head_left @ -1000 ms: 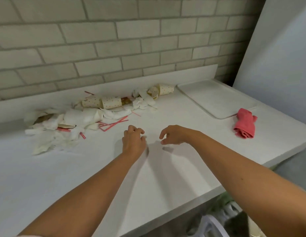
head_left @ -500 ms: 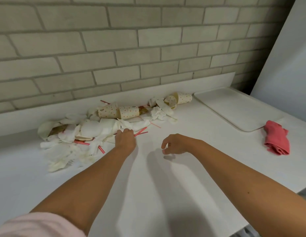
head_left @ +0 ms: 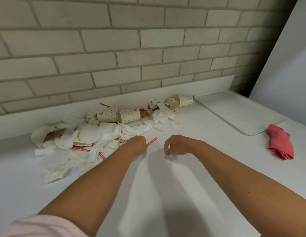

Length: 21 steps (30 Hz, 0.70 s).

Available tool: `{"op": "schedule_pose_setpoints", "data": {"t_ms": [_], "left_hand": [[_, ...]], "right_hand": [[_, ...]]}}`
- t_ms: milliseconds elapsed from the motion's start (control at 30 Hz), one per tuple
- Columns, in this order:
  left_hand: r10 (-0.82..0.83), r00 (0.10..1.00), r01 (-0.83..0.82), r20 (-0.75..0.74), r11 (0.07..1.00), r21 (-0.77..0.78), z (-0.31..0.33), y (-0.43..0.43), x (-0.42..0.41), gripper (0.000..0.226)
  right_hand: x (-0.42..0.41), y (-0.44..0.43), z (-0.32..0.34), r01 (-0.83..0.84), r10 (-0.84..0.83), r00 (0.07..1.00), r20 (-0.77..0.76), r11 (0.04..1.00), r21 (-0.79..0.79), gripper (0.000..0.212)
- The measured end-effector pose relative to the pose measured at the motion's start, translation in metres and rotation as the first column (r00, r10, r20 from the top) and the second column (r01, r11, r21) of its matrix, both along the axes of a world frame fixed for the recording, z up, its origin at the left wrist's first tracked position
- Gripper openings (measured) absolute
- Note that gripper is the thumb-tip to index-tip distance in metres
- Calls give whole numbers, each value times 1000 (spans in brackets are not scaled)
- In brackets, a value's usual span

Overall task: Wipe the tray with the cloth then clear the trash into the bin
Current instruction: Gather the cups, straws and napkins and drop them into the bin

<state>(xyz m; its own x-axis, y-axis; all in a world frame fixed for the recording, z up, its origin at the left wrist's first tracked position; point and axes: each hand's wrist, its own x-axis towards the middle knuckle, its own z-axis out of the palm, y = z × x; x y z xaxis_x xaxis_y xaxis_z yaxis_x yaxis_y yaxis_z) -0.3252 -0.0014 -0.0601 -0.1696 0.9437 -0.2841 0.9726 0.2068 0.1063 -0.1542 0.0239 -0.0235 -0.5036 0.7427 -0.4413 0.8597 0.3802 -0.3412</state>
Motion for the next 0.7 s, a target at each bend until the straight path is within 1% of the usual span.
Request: {"op": "schedule_pose_setpoints", "data": {"t_ms": [67,167,233,300,367,433,500,600,700], "left_hand": [[-37,999,38,2,998,-48,2,-1,0,7],[-63,996,68,63,995,-70,6,-5,3,14],[-76,997,78,26,994,-74,6,-7,8,15],[-78,996,74,-43,994,-78,2,-7,12,21],[-59,997,56,-52,997,-56,-4,-8,14,26],[-37,999,36,-10,999,-19,-8,-8,10,27],[6,998,-7,70,1000,18,-6,-8,4,27],[102,979,-115,179,992,60,2,-9,-13,27],[128,947,-174,293,975,137,13,-11,-35,24]], "right_hand": [[-6,0,-1,-4,4,1000,-4,1000,-12,29],[-13,1,0,-19,19,1000,9,1000,-10,28],[-17,3,0,-28,28,999,15,1000,-5,29],[-22,5,0,-33,33,999,17,999,-7,29],[-26,7,1,-30,30,999,15,999,-11,29],[-30,10,2,-18,18,1000,13,1000,-6,28],[-36,13,3,1,-1,1000,4,999,35,26],[-53,23,-4,26,-19,999,-38,980,199,23],[-76,32,-14,66,-32,993,-111,948,311,25]]}}
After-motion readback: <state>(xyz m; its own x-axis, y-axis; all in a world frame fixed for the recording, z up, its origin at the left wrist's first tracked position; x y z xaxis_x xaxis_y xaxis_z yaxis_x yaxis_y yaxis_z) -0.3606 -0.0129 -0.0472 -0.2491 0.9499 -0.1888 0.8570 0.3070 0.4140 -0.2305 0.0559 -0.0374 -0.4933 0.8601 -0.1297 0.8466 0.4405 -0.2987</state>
